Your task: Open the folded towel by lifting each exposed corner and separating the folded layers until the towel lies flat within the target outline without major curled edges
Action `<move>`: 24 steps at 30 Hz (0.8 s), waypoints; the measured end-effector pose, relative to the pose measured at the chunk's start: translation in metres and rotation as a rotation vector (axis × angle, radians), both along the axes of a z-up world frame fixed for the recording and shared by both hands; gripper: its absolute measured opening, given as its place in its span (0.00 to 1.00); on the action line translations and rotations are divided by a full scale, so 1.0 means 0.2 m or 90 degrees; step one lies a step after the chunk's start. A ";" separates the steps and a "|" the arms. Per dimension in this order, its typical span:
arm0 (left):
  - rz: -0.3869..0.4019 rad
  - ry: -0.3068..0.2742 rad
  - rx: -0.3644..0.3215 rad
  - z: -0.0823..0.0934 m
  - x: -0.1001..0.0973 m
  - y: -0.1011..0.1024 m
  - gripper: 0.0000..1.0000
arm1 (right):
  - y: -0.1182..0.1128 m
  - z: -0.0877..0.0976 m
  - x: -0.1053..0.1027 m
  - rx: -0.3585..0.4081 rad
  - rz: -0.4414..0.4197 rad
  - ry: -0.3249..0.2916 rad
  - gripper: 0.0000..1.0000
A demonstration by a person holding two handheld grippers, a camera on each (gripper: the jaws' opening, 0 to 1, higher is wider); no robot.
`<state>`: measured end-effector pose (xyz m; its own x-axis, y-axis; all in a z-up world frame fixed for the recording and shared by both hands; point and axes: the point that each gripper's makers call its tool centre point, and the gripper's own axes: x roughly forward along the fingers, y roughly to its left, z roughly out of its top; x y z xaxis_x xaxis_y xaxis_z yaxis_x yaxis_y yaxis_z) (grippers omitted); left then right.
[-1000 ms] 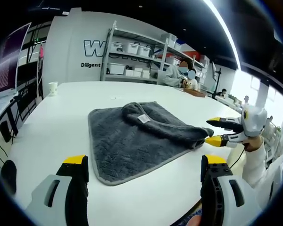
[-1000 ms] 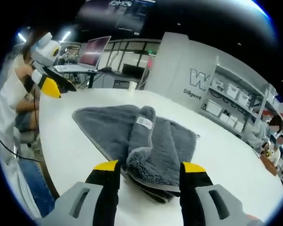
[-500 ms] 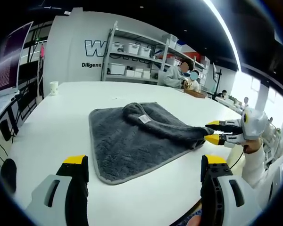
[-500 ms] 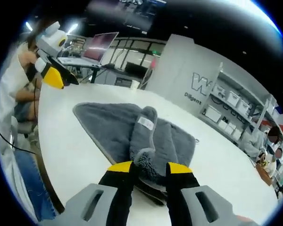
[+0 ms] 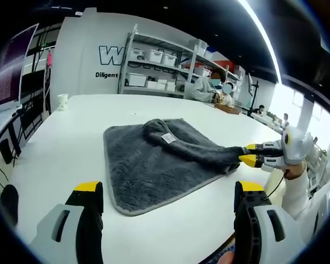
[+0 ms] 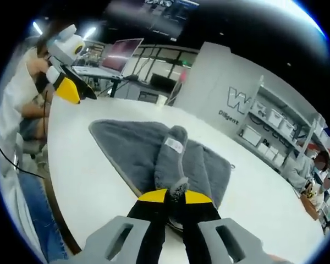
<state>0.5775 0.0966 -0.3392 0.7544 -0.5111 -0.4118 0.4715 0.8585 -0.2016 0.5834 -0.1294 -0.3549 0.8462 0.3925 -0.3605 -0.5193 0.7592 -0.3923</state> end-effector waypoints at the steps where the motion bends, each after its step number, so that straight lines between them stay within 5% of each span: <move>1: 0.000 0.000 0.000 0.00 0.00 0.00 0.98 | 0.00 0.00 0.00 0.004 0.000 0.000 0.02; 24: -0.012 0.011 -0.002 -0.04 0.02 -0.01 0.98 | -0.23 0.16 0.13 0.026 -0.097 -0.103 0.00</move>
<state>0.5818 0.0952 -0.3462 0.7377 -0.5261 -0.4231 0.4838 0.8491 -0.2121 0.6099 -0.1746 -0.3228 0.9426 0.2667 -0.2011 -0.3294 0.8414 -0.4283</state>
